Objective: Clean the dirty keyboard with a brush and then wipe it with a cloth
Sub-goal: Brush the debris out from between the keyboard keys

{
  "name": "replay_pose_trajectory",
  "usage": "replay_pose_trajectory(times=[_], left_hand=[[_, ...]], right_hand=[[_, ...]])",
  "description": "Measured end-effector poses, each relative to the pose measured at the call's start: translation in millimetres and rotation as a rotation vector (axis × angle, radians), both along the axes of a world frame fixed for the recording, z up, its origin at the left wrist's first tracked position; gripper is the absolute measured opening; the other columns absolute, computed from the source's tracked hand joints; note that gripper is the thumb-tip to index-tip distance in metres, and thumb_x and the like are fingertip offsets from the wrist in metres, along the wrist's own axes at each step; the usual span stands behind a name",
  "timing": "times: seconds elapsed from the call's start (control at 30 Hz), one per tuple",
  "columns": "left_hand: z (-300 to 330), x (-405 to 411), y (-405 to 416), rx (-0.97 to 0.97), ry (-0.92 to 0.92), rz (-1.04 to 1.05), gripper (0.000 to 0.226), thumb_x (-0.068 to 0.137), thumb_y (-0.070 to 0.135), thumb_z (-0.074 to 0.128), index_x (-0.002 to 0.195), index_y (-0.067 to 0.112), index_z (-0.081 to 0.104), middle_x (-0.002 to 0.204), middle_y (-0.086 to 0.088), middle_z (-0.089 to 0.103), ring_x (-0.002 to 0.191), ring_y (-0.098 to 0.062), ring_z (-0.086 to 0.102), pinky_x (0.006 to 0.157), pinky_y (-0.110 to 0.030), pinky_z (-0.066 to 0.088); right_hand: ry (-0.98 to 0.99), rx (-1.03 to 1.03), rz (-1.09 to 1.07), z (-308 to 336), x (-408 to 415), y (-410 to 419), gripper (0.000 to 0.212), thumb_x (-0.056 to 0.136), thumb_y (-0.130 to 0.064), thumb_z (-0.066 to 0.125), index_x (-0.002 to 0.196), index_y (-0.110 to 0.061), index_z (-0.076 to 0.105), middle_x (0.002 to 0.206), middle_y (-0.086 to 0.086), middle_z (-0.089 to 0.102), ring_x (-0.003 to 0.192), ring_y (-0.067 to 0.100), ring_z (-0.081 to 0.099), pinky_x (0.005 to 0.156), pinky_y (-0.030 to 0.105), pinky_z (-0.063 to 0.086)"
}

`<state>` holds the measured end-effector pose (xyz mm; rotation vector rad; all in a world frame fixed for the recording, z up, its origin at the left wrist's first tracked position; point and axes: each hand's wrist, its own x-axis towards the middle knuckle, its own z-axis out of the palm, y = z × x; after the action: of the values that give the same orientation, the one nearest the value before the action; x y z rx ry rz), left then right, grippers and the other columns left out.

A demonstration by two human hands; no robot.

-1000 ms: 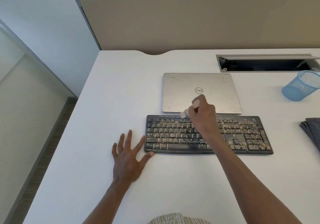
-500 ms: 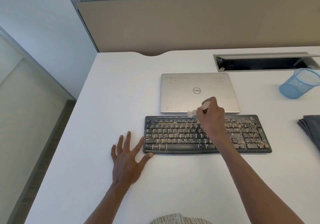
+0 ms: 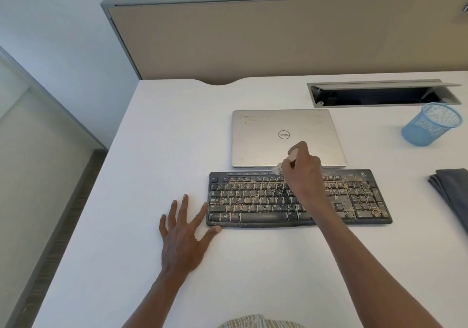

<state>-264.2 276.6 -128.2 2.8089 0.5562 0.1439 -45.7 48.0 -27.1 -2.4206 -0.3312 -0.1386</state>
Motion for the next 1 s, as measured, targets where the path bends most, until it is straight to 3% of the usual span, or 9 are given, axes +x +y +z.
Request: replay_pose_trajectory(times=[0.37, 0.53, 0.7, 0.87, 1.0], left_hand=[[1, 0, 0, -0.006, -0.003, 0.003, 0.076, 0.089, 0.086, 0.025, 0.148, 0.044, 0.046, 0.168, -0.007, 0.020, 0.156, -0.031, 0.011, 0.121, -0.058, 0.015], [1, 0, 0, -0.004, -0.008, -0.001, 0.074, 0.089, 0.084, 0.028, 0.147, 0.044, 0.048, 0.168, -0.007, 0.022, 0.155, -0.032, 0.013, 0.121, -0.058, 0.015], [1, 1, -1, -0.002, -0.014, 0.006, 0.075, 0.089, 0.085, 0.027, 0.147, 0.043, 0.049, 0.167, -0.007, 0.022, 0.155, -0.032, 0.014, 0.120, -0.058, 0.016], [1, 0, 0, 0.003, -0.004, 0.007, 0.075, 0.088, 0.085, 0.026, 0.147, 0.044, 0.048, 0.168, -0.007, 0.022, 0.155, -0.031, 0.012, 0.120, -0.058, 0.015], [2, 0, -1, -0.003, -0.002, 0.010, 0.075, 0.088, 0.085, 0.027, 0.147, 0.044, 0.048, 0.168, -0.007, 0.021, 0.155, -0.031, 0.012, 0.121, -0.058, 0.015]], right_hand=[[0.024, 0.077, 0.016, 3, 4, -3, 0.014, 0.094, -0.012, 0.055, 0.104, -0.013, 0.046, 0.075, 0.005, 0.058, 0.057, 0.018, 0.057, 0.042, 0.026, 0.041], [0.023, 0.047, -0.001, -4, 2, -9, 0.011, 0.094, -0.010, 0.053, 0.102, -0.013, 0.045, 0.071, 0.007, 0.057, 0.052, 0.018, 0.052, 0.039, 0.023, 0.033], [-0.012, 0.060, -0.105, 1, 4, -28, 0.012, 0.094, -0.008, 0.053, 0.103, -0.013, 0.045, 0.075, 0.006, 0.058, 0.059, 0.020, 0.057, 0.044, 0.034, 0.046], [-0.048, 0.153, 0.001, 1, -3, -17, 0.011, 0.096, -0.010, 0.053, 0.105, -0.013, 0.047, 0.072, 0.003, 0.059, 0.051, 0.014, 0.054, 0.039, 0.017, 0.037], [0.001, 0.062, 0.001, 0, -2, -19, 0.012, 0.094, -0.011, 0.054, 0.102, -0.012, 0.047, 0.072, 0.007, 0.059, 0.056, 0.021, 0.057, 0.042, 0.030, 0.043]])
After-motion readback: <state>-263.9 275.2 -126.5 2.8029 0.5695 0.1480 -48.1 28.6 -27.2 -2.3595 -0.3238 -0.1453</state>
